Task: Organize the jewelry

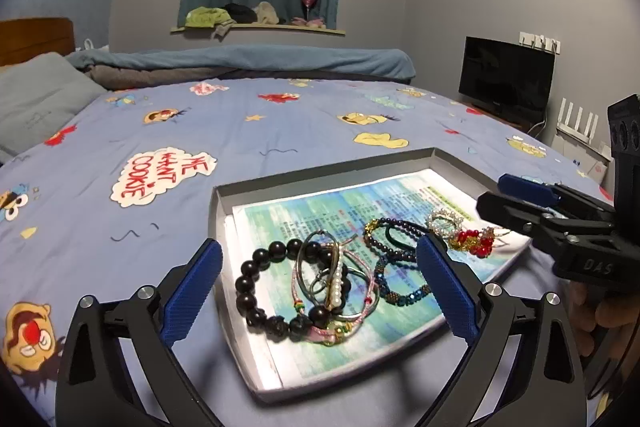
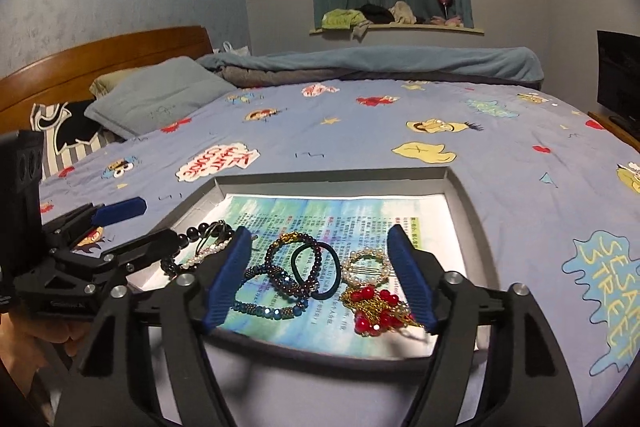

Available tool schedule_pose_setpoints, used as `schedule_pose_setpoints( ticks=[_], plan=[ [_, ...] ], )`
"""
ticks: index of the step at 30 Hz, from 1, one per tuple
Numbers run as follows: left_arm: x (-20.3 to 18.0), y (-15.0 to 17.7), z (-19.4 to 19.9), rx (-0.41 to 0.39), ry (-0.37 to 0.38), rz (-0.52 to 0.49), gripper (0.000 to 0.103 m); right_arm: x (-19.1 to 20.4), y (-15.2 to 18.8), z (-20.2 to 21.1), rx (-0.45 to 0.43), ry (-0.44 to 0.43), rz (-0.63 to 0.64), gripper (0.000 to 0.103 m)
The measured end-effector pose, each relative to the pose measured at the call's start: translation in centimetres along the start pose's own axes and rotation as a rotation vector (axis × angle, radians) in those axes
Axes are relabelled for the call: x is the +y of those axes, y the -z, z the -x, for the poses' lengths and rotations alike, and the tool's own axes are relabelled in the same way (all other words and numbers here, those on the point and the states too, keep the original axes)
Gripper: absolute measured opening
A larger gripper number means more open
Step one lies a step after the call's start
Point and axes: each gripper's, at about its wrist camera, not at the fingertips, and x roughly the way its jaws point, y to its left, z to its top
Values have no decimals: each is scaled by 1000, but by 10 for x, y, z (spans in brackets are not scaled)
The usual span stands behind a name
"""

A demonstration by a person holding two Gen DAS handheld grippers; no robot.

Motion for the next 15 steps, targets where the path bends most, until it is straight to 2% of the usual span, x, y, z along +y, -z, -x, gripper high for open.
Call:
schedule_pose_setpoints(
  ticks=[5,11,15],
  plan=[
    [-4,6,9,-12,-13,0,98,0,4,14,-38,-7,6,86],
    [-4,12,21,-36,-36,17,98,1,12,27,-60,-4,23,95],
    [-9,18,32,-61,-45,12,98,2,19,36,-74,-6,29,97]
  ],
)
